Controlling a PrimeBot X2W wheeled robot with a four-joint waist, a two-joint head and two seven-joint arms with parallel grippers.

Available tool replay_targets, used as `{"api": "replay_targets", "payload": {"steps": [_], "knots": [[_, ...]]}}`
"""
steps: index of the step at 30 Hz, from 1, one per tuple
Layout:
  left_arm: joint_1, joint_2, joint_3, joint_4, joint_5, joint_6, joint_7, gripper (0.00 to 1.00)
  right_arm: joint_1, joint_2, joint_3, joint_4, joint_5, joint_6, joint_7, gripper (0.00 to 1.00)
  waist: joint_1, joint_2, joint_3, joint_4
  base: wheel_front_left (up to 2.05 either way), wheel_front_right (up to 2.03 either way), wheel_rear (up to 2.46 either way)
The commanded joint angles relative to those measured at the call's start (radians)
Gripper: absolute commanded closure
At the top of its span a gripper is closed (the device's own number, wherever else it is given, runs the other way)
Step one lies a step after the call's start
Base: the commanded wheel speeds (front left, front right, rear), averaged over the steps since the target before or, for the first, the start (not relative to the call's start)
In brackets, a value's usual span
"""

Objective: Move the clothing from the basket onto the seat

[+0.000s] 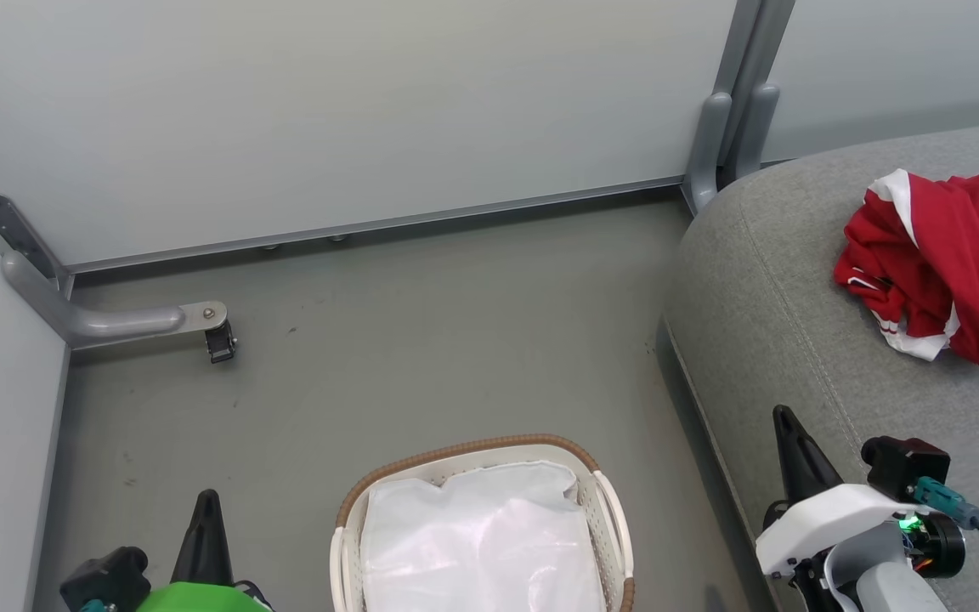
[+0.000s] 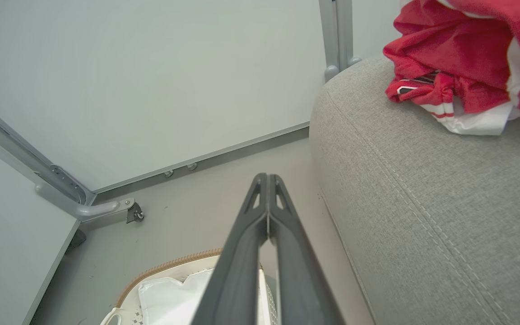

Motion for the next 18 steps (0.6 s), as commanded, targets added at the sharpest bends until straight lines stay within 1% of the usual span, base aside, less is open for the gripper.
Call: {"api": "replay_targets", "payload": {"steps": [1,18], "knots": [[-0.028,0.003,0.008,-0.021,-0.044,-0.005,0.01,1.0,-0.008,-0.004,-0.009,-0.023,0.046,0.0,0.009,1.0,0.0,0.0,0.0,0.0,0.0,0.0,0.0],[-0.055,0.004,0.029,-0.044,-0.301,-0.012,0.079,1.0,0.001,-0.006,-0.04,-0.055,0.321,0.0,0.078,1.0,0.0,0.0,-0.006,-0.003,0.0,0.0,0.0]]}}
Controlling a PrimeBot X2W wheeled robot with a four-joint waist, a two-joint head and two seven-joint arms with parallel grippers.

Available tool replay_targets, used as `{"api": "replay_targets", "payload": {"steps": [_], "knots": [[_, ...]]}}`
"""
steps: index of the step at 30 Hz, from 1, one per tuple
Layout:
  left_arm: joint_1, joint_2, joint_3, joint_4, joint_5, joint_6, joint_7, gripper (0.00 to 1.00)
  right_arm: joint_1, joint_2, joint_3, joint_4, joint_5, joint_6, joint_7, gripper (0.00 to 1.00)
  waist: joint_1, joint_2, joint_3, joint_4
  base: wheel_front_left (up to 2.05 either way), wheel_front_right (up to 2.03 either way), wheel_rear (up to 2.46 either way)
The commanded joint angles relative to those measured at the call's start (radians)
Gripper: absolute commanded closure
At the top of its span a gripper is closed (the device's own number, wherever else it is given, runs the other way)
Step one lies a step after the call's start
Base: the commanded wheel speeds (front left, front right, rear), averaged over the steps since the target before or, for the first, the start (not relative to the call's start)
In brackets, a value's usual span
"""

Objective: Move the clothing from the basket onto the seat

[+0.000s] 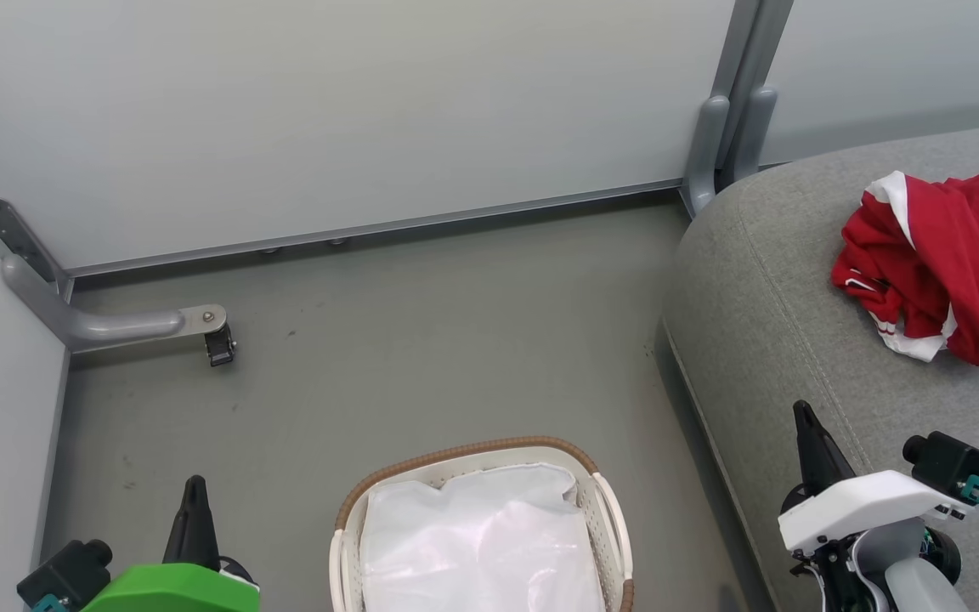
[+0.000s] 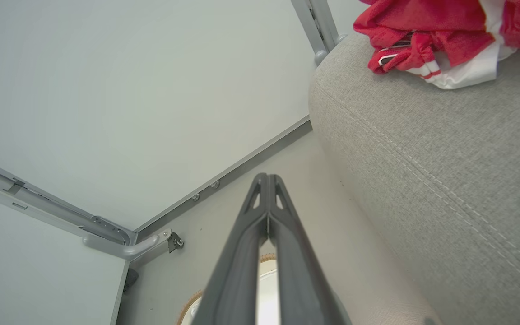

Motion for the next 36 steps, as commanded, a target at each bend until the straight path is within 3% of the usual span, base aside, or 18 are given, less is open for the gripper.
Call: {"api": "replay_targets", "payload": {"steps": [1,36], "knots": [[-0.032,0.004,0.008,-0.018,-0.036,-0.005,0.008,1.0,-0.001,-0.005,-0.008,-0.02,0.04,0.0,0.009,1.0,0.0,0.0,0.0,0.0,0.0,0.0,0.0],[-0.077,0.007,0.044,-0.051,-0.445,-0.016,0.121,1.0,0.009,-0.008,-0.06,-0.068,0.476,-0.001,0.121,1.0,0.0,0.0,-0.012,-0.005,0.0,0.0,0.0]]}}
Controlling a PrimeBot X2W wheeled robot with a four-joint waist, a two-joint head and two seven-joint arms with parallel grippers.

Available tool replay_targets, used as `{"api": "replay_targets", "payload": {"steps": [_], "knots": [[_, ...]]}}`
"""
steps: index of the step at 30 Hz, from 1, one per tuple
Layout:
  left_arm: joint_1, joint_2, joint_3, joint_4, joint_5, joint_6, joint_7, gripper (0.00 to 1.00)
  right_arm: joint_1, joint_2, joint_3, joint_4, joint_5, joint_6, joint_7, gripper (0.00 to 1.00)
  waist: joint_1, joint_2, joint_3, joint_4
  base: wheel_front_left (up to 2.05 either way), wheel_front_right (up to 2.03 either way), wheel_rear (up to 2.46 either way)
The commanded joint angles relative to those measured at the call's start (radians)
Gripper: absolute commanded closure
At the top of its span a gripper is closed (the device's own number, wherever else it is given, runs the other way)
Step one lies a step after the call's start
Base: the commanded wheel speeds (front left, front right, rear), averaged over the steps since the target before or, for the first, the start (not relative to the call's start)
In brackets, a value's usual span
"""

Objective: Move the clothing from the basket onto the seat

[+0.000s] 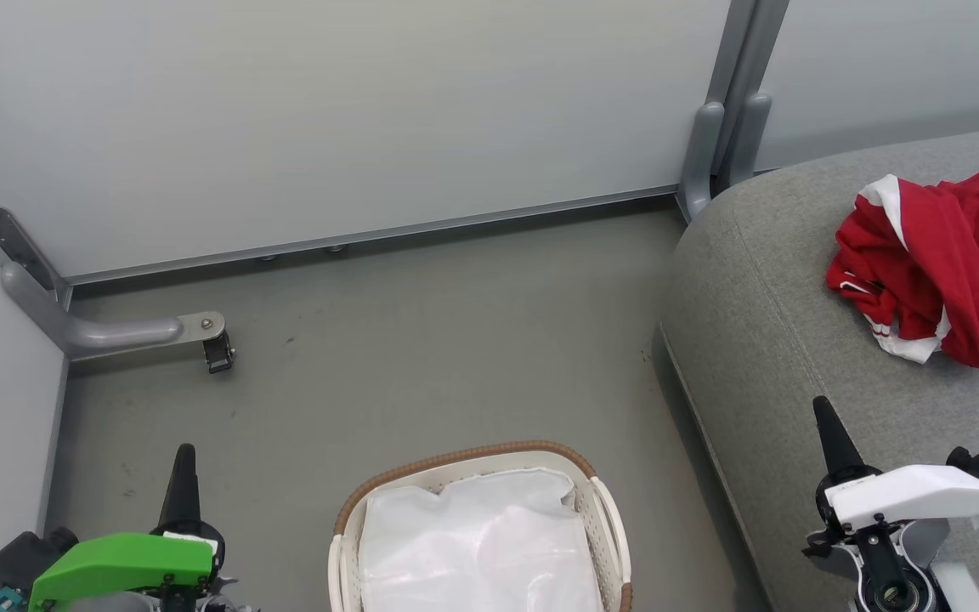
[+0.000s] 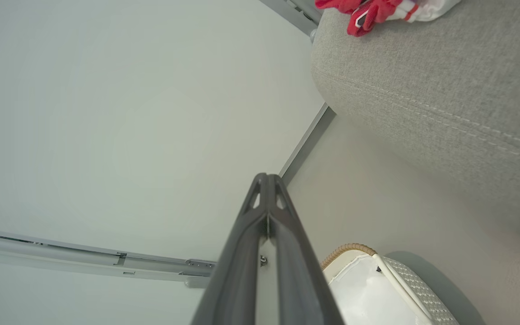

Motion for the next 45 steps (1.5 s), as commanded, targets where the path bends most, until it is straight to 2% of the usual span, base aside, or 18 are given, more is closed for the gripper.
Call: {"api": "replay_targets", "payload": {"steps": [1,45], "knots": [[-0.028,0.006,0.008,-0.014,-0.029,-0.006,0.008,1.0,0.0,-0.006,-0.007,-0.014,0.029,0.0,0.007,1.0,0.0,0.0,0.0,0.0,0.0,0.0,0.0],[-0.064,0.008,0.038,-0.04,-0.377,-0.016,0.104,1.0,0.012,-0.008,-0.05,-0.053,0.401,-0.001,0.103,1.0,0.0,0.0,-0.014,-0.007,0.0,0.0,0.0]]}}
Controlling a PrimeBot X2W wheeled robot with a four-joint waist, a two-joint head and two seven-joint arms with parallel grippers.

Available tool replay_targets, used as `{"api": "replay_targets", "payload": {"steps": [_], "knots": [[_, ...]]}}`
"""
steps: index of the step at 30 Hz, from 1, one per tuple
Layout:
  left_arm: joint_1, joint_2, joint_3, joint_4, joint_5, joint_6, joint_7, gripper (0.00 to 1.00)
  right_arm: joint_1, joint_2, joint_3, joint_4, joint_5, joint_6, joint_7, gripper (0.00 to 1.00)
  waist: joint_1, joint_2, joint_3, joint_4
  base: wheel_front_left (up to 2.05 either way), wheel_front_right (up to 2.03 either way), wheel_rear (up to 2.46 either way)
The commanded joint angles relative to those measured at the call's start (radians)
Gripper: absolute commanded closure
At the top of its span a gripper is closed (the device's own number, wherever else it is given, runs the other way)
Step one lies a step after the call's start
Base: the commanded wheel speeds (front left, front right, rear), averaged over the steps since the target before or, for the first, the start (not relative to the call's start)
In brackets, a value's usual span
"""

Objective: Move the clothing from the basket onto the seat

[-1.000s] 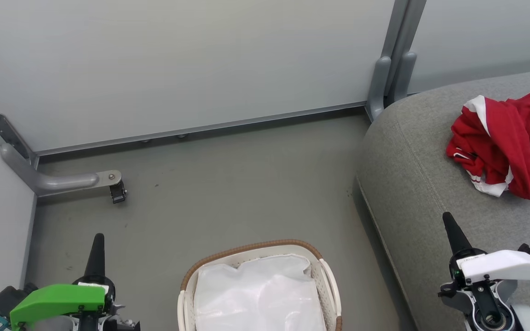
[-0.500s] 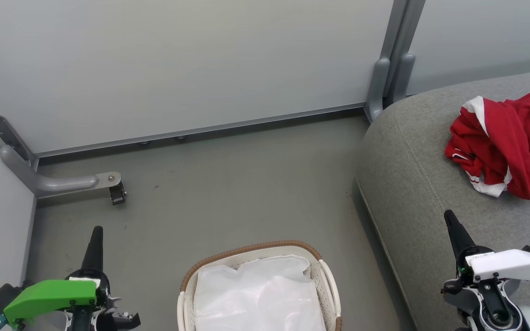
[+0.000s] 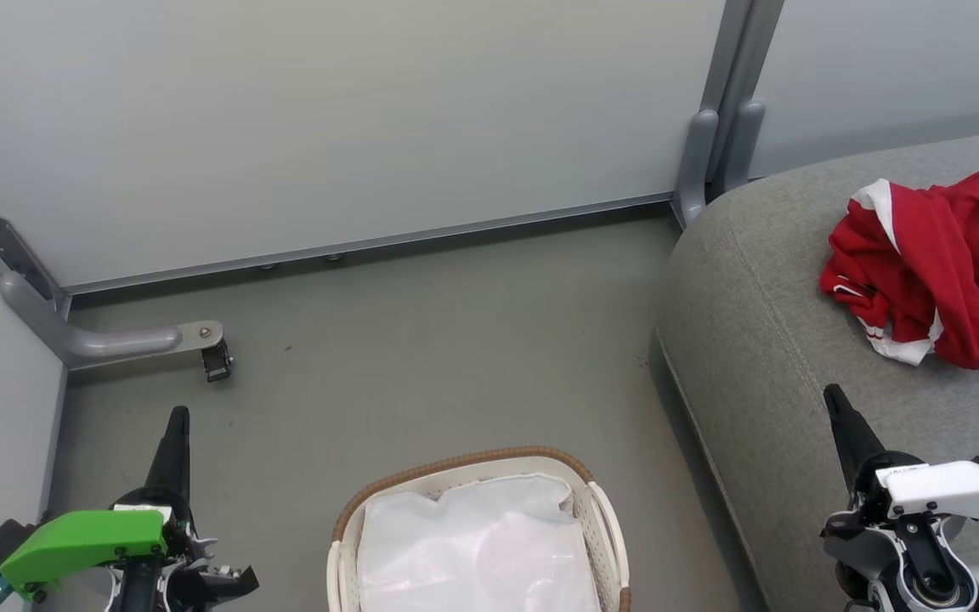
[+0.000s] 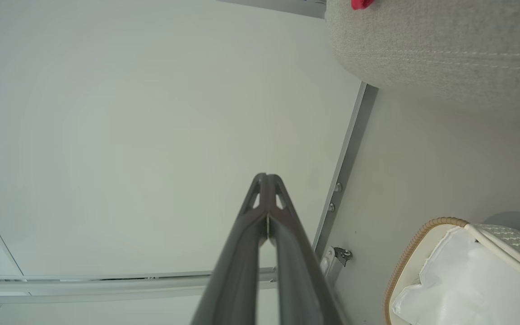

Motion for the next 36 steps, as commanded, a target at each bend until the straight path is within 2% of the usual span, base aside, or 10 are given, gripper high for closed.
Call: {"api": "replay_targets", "payload": {"steps": [1,14,36], "knots": [[-0.018,0.007,0.006,-0.007,-0.023,-0.008,0.005,1.0,0.008,-0.006,-0.005,-0.007,0.023,0.0,0.008,1.0,0.0,0.0,0.0,0.0,0.0,0.0,0.0],[-0.027,0.007,0.012,-0.013,-0.098,-0.009,0.028,1.0,0.012,-0.006,-0.015,-0.016,0.105,0.0,0.028,1.0,0.0,0.0,-0.004,-0.002,0.0,0.0,0.0],[-0.025,0.007,0.012,-0.012,-0.096,-0.008,0.027,1.0,0.012,-0.006,-0.014,-0.015,0.102,0.0,0.028,1.0,0.0,0.0,-0.004,-0.002,0.0,0.0,0.0]]}}
